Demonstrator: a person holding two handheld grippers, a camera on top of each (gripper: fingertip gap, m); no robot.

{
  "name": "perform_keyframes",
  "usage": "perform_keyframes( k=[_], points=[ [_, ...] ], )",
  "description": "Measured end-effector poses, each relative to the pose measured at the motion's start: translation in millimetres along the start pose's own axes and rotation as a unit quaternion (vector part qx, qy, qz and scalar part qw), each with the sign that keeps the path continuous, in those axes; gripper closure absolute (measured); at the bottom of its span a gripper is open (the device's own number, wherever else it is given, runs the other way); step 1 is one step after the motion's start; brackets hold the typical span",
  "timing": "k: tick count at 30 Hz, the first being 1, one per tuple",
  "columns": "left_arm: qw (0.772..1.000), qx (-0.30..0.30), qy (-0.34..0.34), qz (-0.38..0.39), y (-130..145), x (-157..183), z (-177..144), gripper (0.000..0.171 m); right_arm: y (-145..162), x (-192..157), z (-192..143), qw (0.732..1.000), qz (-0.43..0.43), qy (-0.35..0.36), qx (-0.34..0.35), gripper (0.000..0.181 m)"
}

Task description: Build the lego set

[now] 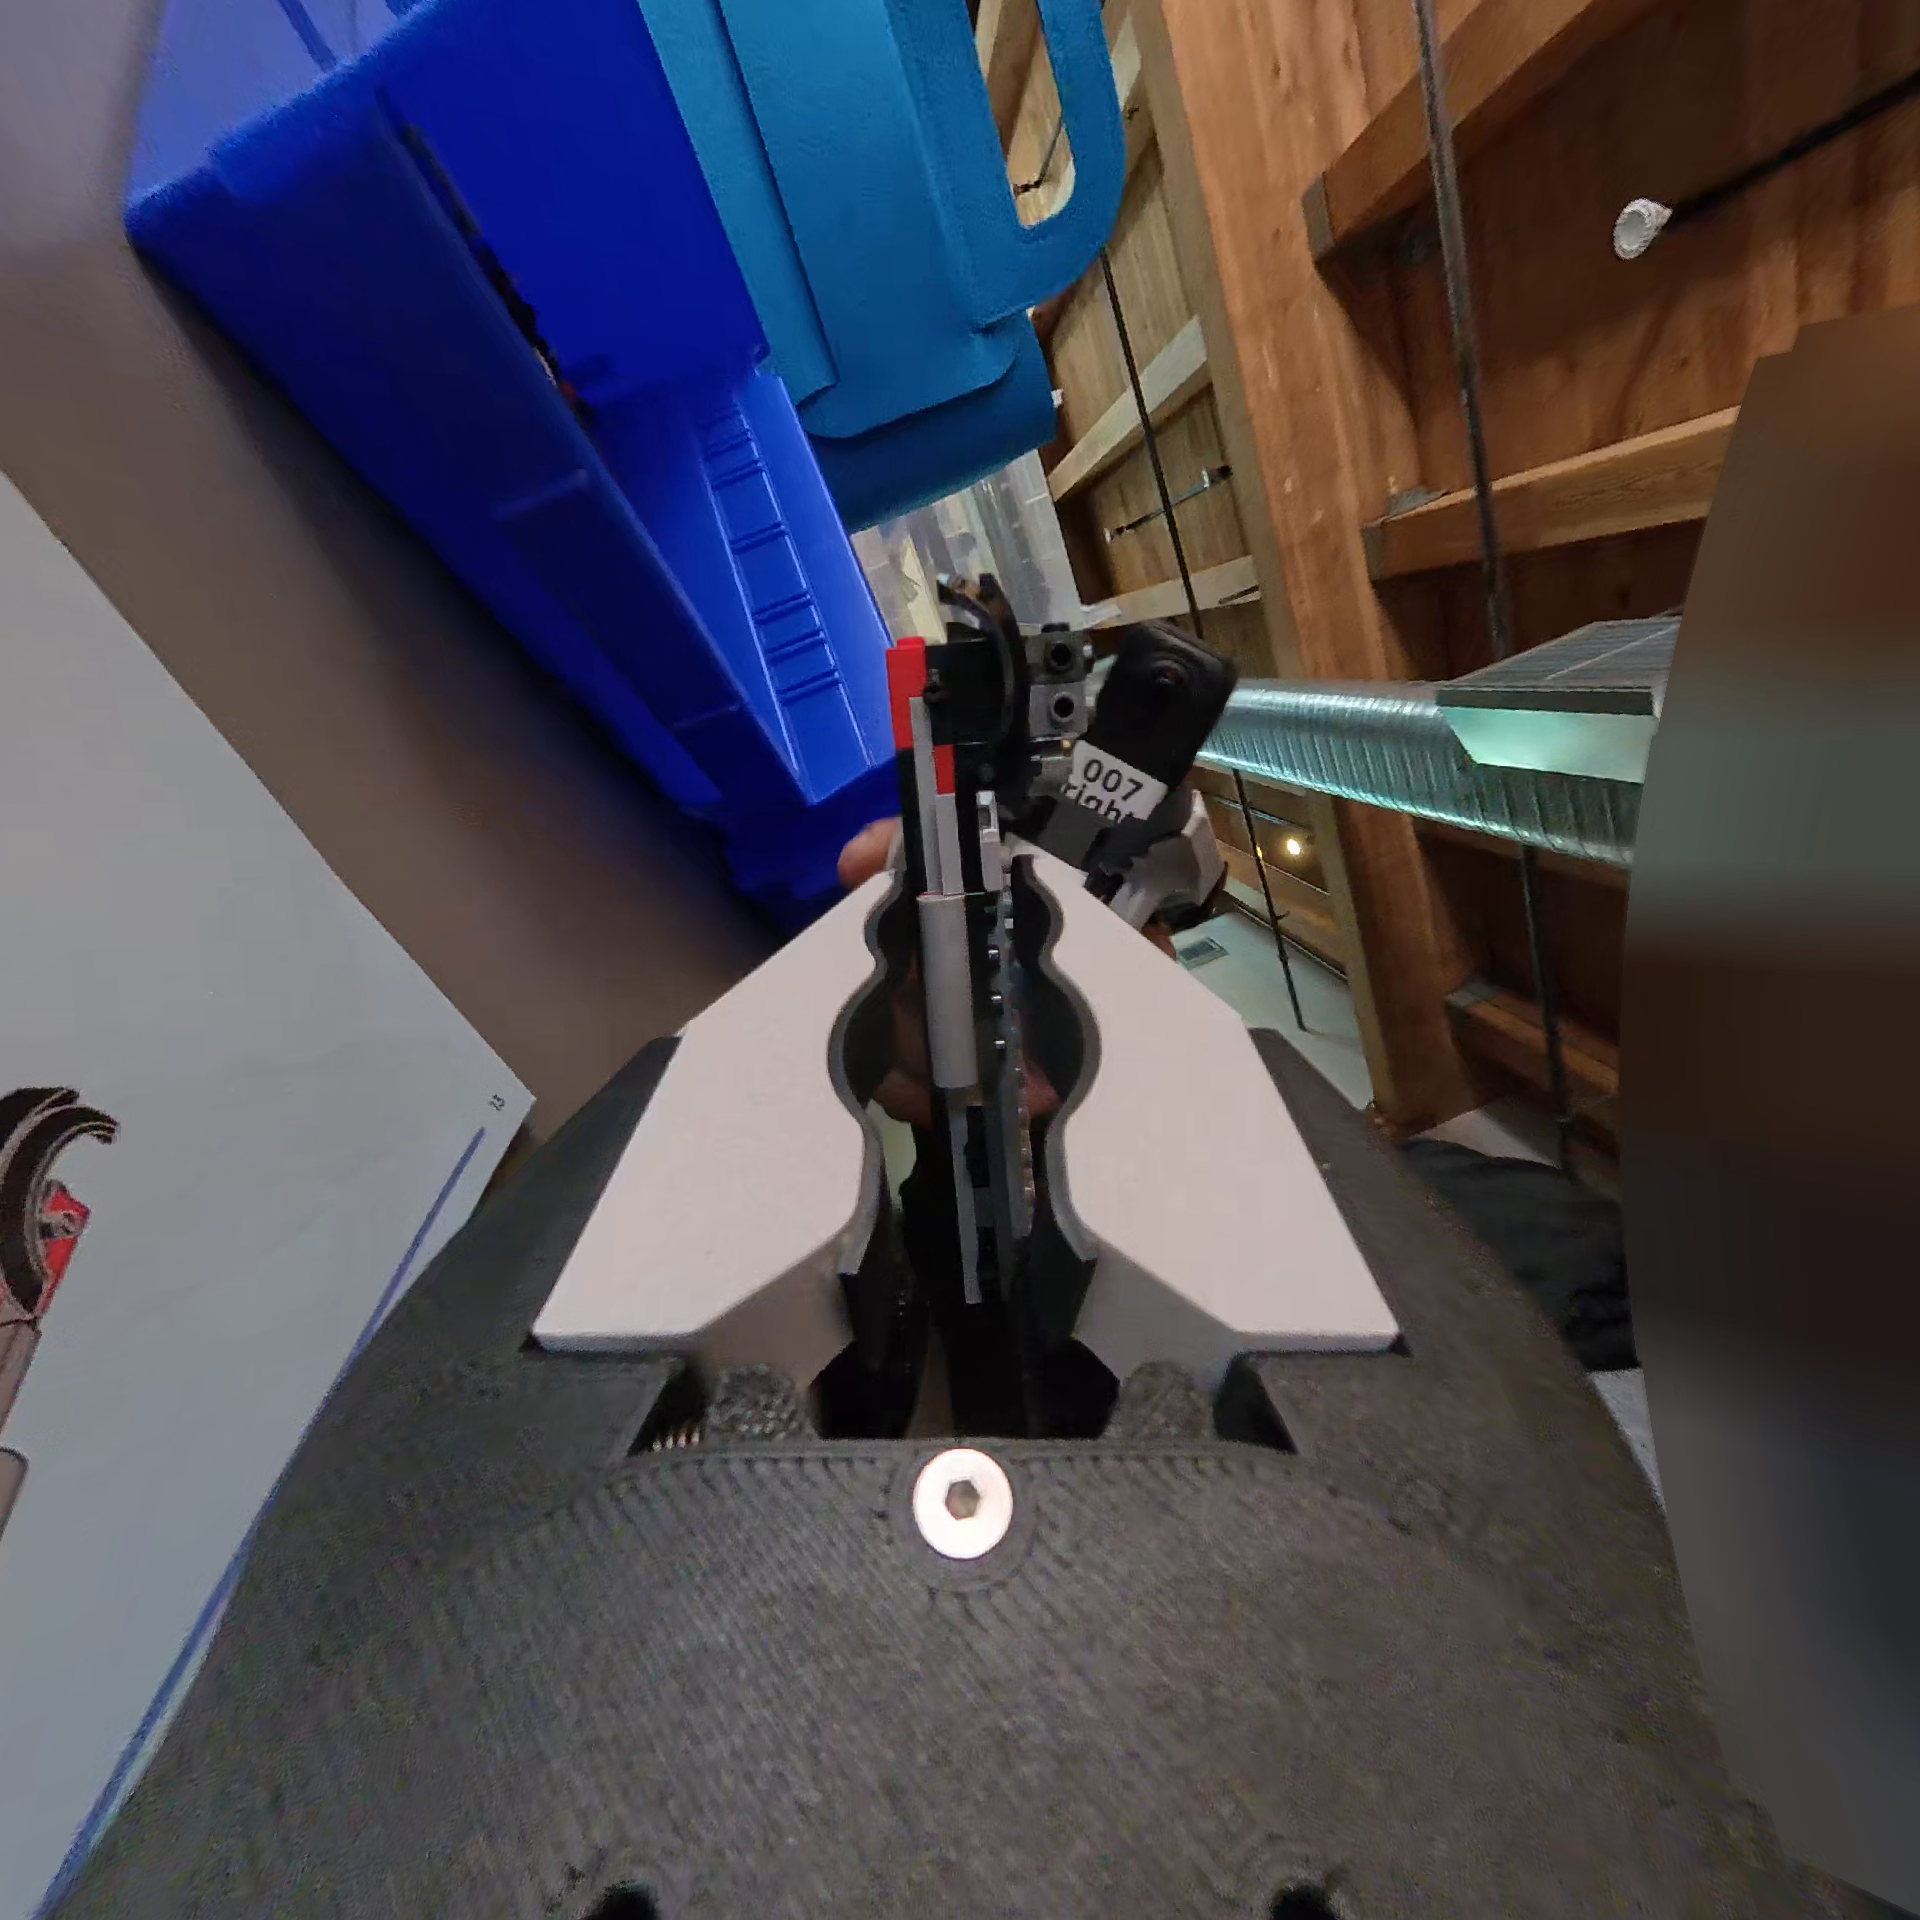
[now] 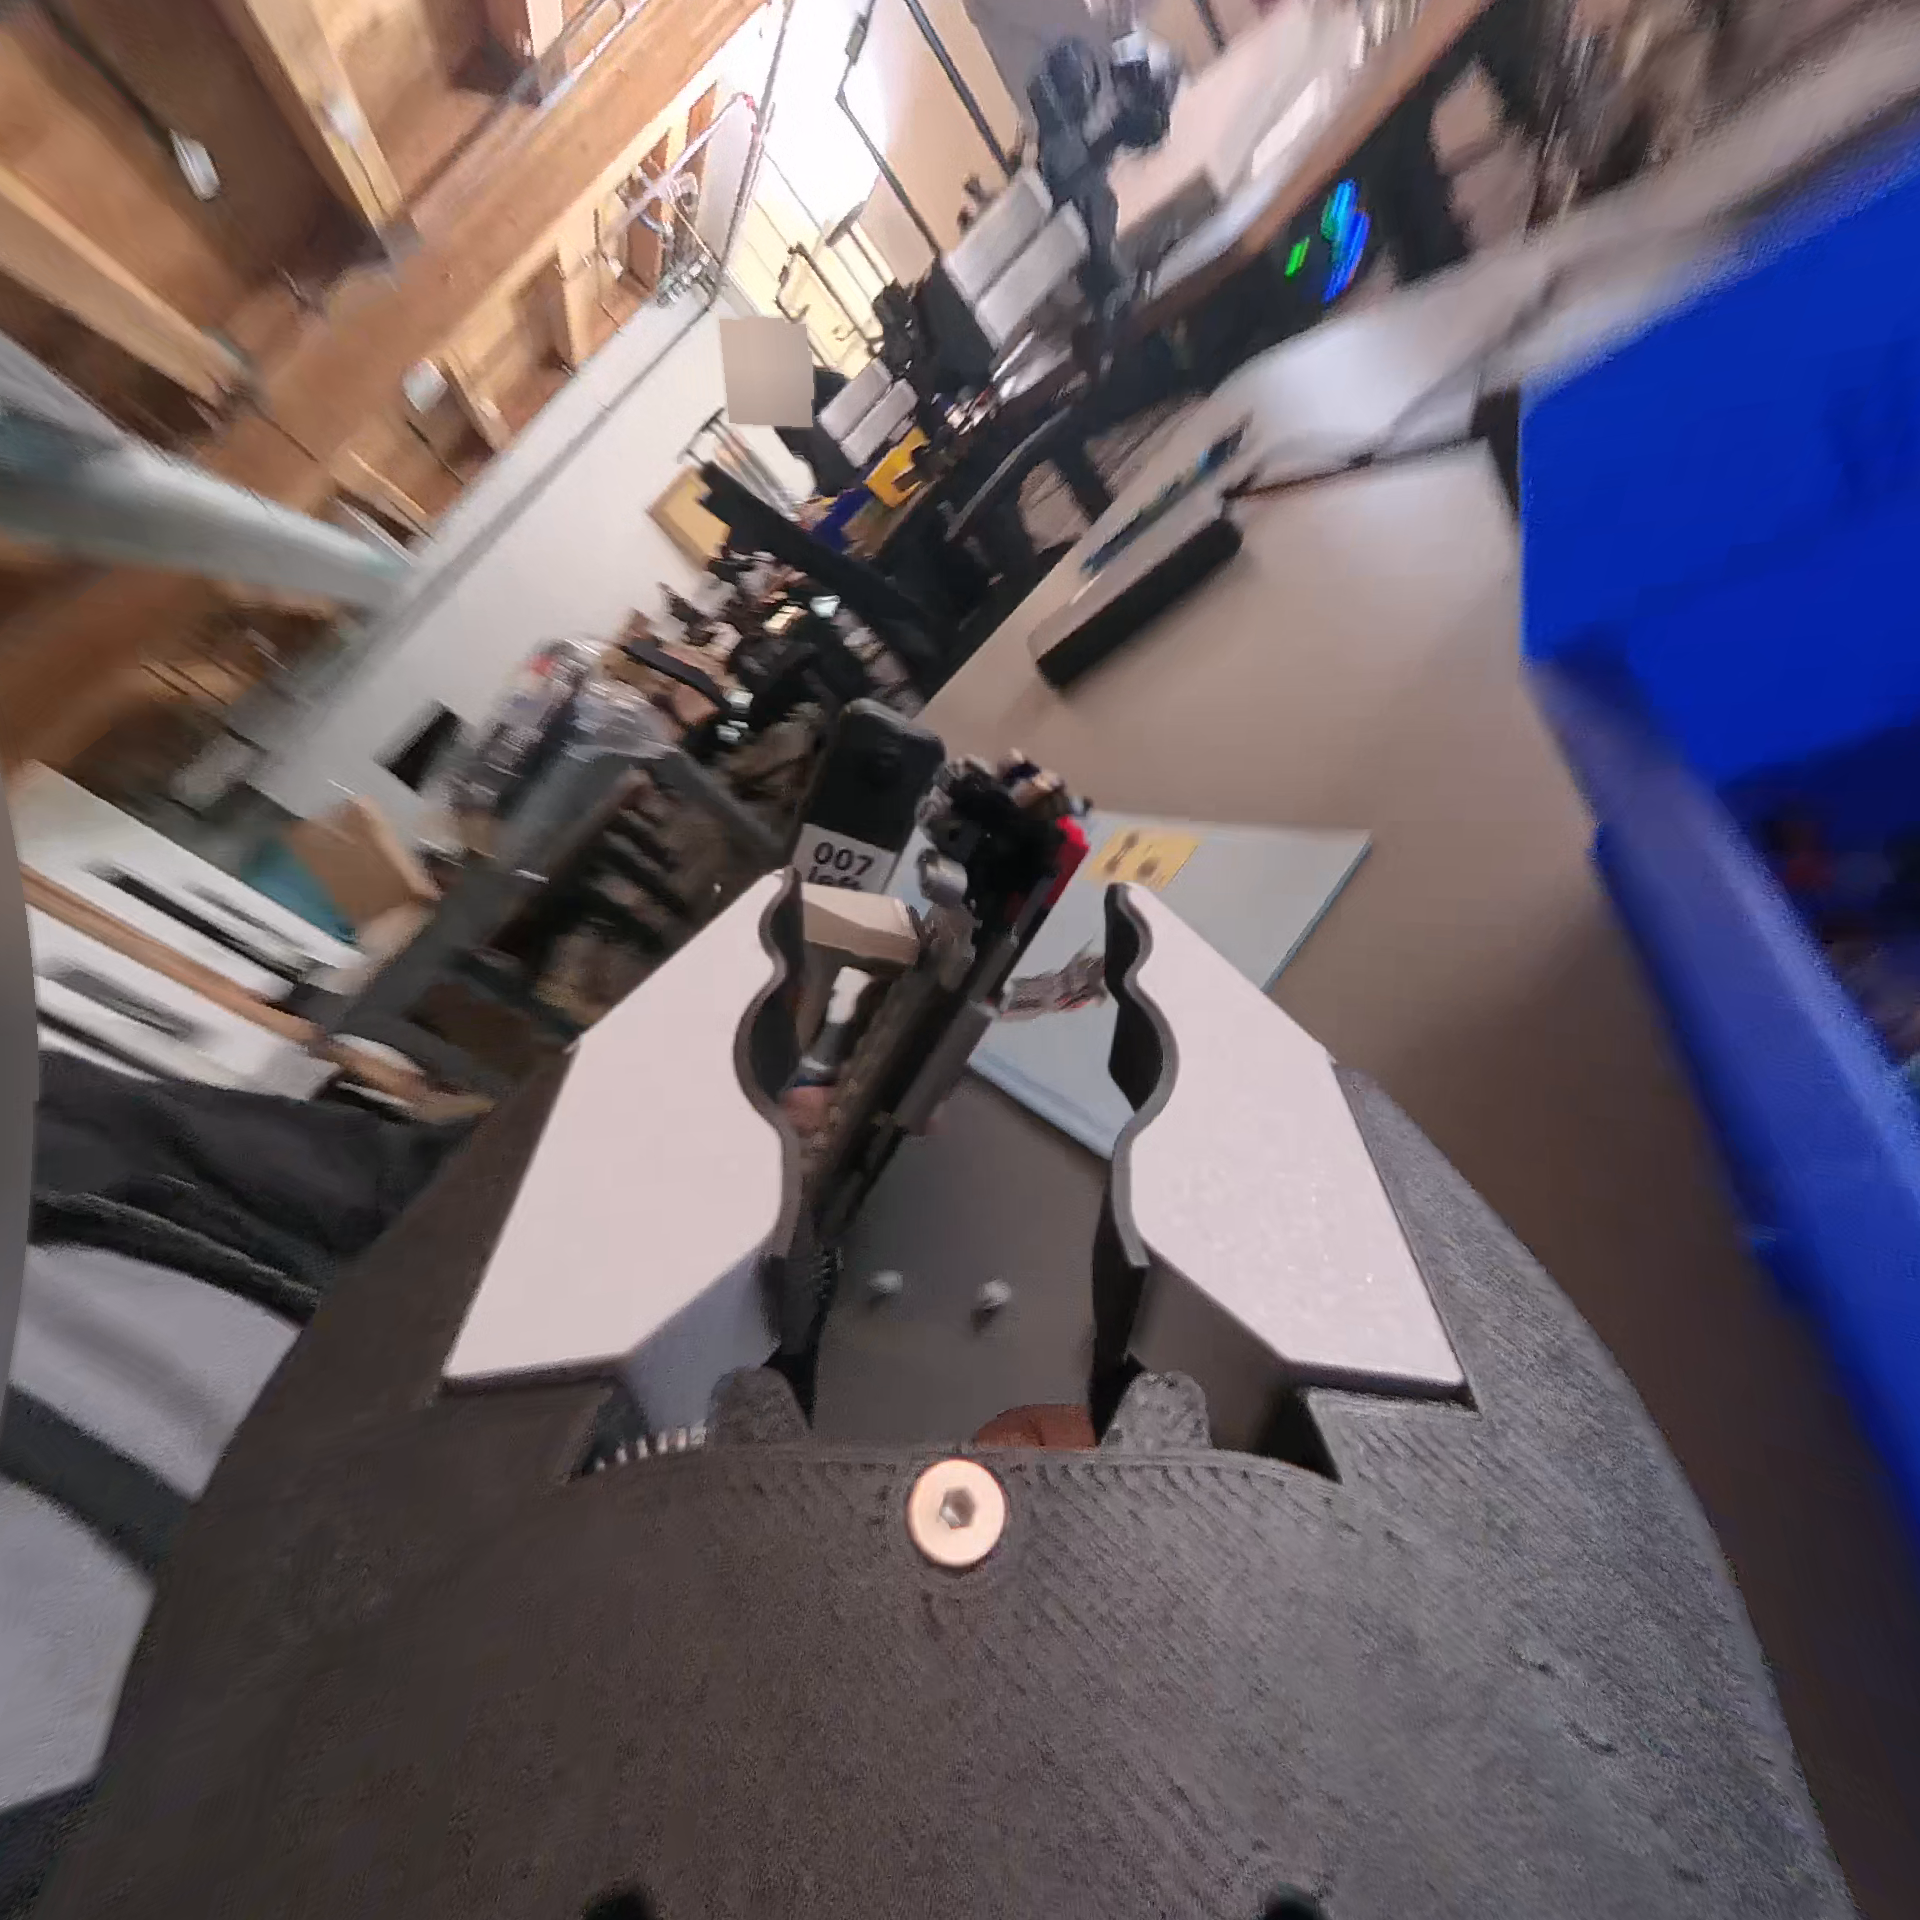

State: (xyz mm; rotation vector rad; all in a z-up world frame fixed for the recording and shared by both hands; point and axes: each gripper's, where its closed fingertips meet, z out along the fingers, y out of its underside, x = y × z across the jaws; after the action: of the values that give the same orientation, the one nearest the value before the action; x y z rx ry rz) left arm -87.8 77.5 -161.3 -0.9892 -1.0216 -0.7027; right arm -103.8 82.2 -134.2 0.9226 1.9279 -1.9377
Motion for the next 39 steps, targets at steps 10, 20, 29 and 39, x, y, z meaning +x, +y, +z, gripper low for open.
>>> perform_keyframes(
  k=[10, 20, 29, 39],
  points=[
    [0.999, -0.037, 0.017, -0.023, 11.1, 3.2, 3.7, 0.153, -2.3, -12.4, -7.2, 0.937, -0.343, 0.061, -0.024, 0.143],
    [0.996, -0.082, 0.026, -0.022, 26.3, 9.0, 7.7, 0.153, 7.9, -6.8, -8.3, 0.905, -0.417, 0.069, -0.053, 0.144],
    [0.994, -0.1, 0.031, -0.025, 32.5, 9.8, 8.9, 0.153, 13.3, -12.5, -10.3, 0.9, -0.429, 0.045, -0.062, 0.152],
    [0.988, -0.145, 0.038, -0.029, 48.8, 10.7, 10.9, 0.153, 23.7, -16.7, -18.5, 0.902, -0.423, 0.004, -0.092, 0.151]
  ],
)
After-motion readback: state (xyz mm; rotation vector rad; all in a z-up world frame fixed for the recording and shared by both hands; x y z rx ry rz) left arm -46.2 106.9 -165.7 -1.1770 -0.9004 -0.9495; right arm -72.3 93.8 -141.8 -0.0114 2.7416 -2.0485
